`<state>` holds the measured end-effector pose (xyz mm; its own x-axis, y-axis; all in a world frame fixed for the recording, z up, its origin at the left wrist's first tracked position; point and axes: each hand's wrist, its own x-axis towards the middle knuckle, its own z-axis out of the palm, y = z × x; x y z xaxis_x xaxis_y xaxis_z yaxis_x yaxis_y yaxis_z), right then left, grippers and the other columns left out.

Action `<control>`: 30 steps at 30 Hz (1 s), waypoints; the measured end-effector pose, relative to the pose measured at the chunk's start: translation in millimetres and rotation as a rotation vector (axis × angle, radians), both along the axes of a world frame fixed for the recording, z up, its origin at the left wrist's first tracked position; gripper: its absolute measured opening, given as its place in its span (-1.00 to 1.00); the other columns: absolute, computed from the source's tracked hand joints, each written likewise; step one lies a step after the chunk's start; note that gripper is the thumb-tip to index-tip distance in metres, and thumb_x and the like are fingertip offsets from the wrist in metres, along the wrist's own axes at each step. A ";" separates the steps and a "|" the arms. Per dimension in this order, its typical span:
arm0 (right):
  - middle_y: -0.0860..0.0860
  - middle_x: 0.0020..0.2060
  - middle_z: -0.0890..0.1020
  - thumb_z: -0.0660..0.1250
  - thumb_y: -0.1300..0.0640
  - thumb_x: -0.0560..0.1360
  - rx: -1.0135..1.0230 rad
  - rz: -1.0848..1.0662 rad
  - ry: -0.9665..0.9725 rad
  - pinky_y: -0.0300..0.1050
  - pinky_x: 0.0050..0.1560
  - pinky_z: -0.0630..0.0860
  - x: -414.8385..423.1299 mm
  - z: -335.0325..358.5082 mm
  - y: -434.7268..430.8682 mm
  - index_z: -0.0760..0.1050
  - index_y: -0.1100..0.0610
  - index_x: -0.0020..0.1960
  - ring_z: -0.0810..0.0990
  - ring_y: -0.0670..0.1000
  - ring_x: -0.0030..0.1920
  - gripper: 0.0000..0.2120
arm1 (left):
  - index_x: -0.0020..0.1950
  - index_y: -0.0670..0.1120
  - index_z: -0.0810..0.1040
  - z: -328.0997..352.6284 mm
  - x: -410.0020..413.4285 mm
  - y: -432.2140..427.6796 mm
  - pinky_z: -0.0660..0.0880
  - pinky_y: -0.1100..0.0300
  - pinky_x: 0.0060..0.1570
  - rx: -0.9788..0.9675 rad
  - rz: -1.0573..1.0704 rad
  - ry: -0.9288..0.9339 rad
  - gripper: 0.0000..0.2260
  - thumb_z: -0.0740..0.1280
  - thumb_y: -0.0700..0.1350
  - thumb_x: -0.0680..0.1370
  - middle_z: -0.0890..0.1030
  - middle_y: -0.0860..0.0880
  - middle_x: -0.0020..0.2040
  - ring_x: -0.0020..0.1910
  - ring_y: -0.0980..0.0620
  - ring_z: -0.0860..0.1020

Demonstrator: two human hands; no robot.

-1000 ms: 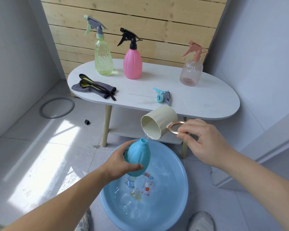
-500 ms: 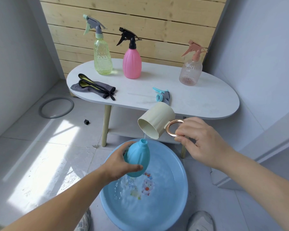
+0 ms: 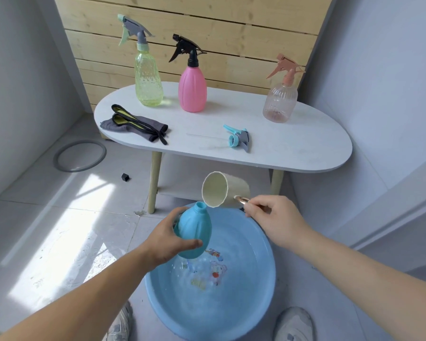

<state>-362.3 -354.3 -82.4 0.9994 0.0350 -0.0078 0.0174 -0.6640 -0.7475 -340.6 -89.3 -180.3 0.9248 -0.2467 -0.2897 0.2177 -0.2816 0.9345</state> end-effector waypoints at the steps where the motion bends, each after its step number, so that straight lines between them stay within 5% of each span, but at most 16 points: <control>1: -0.01 -0.30 0.68 0.34 0.05 0.57 0.057 -0.040 0.084 -0.20 -0.20 0.43 3.2 -8.6 1.8 0.64 0.06 -0.23 0.51 -0.11 -0.31 -0.77 | 0.40 0.14 0.46 -2.2 0.4 1.2 0.67 0.12 -0.01 -0.003 0.008 0.007 -0.29 0.65 -0.26 0.37 0.64 -0.05 0.18 0.10 -0.02 0.68; 5: 0.08 -0.28 0.67 0.30 0.11 0.60 0.347 -0.253 0.469 -0.18 -0.17 0.54 14.0 -60.1 9.0 0.60 0.18 -0.19 0.57 -0.01 -0.28 -0.75 | 0.40 0.10 0.46 -9.2 0.7 2.2 0.65 0.16 -0.06 -0.014 0.027 0.037 -0.32 0.64 -0.26 0.39 0.65 -0.07 0.14 0.07 -0.04 0.69; 10: 0.11 -0.32 0.62 0.28 0.07 0.60 0.408 -0.419 0.716 -0.20 -0.28 0.49 19.8 -120.1 12.4 0.54 0.21 -0.14 0.50 0.06 -0.31 -0.76 | 0.41 0.11 0.44 -15.6 2.3 0.7 0.66 0.13 -0.03 -0.024 0.047 0.062 -0.25 0.66 -0.16 0.29 0.64 -0.06 0.14 0.06 -0.03 0.69; 26: 0.07 -0.24 0.68 0.29 0.02 0.60 0.194 -0.419 0.810 -0.05 -0.05 0.64 37.9 -194.6 4.7 0.59 0.23 0.01 0.61 0.08 -0.22 -0.73 | 0.38 0.14 0.45 -37.9 13.8 -11.5 0.67 0.03 0.08 0.055 0.038 0.092 -0.15 0.63 0.11 0.11 0.62 0.00 0.16 0.13 -0.02 0.65; 30: 0.06 -0.25 0.67 0.27 0.01 0.61 0.160 -0.418 0.814 -0.03 -0.05 0.65 40.2 -198.7 4.5 0.58 0.25 0.04 0.62 0.09 -0.23 -0.71 | 0.38 0.15 0.45 -38.4 15.6 -12.7 0.67 0.06 0.05 0.057 0.034 0.097 -0.21 0.64 0.01 0.19 0.62 0.01 0.16 0.11 0.00 0.65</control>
